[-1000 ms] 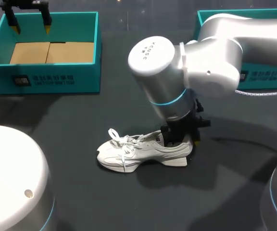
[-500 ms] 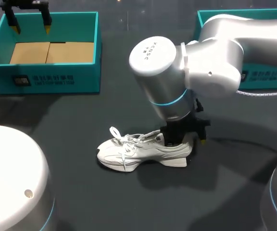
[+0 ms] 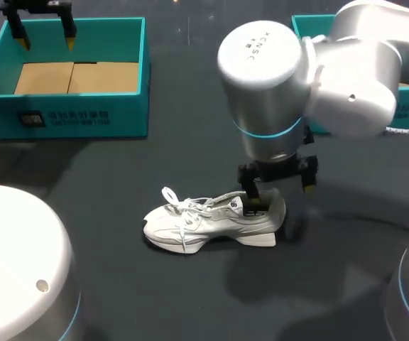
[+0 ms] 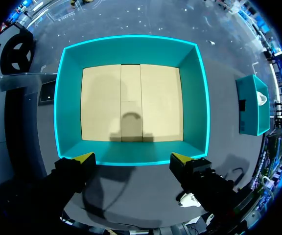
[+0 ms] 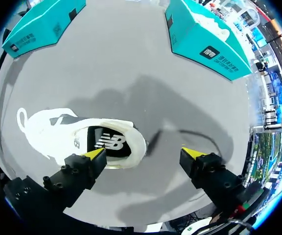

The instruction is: Take the shoe out of the shoebox, open the shoe tongue, remove and reinsert the insole, then place the shoe into the shoebox

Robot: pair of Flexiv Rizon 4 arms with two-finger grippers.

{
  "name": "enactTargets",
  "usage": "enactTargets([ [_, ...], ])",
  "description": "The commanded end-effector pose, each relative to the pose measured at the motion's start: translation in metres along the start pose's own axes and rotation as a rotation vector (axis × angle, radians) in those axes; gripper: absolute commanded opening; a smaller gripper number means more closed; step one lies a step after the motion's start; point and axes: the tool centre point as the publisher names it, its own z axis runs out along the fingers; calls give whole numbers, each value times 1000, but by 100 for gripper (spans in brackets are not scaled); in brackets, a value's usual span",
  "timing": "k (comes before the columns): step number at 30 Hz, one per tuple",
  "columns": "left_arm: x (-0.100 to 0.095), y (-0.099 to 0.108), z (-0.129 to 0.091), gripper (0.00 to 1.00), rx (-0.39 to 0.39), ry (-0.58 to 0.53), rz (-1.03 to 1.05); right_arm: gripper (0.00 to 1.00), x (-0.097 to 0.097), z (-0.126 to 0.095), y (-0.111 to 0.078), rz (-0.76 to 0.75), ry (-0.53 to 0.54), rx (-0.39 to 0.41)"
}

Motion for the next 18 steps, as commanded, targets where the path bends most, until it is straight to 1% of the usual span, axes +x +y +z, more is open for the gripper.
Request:
enactTargets([
  [1, 0, 0, 0, 100, -1, -1, 0, 100, -41, -11, -8, -111, 298, -75],
  [11, 0, 0, 0, 100, -1, -1, 0, 100, -41, -11, -8, -111, 298, -75],
  [12, 0, 0, 0, 100, -1, -1, 0, 100, -42, -9, -9, -116, 313, -83],
  [14, 0, 0, 0, 100, -1, -1, 0, 100, -51, -8, -11, -137, 393, -114],
  [15, 0, 0, 0, 100, -1, -1, 0, 100, -54, -8, -12, -153, 398, -131],
  [17, 0, 0, 0, 100, -1, -1, 0, 100, -62, -11, -15, -231, 489, -184],
  [18, 0, 0, 0, 100, -1, -1, 0, 100, -66, -12, -18, -281, 521, -232],
])
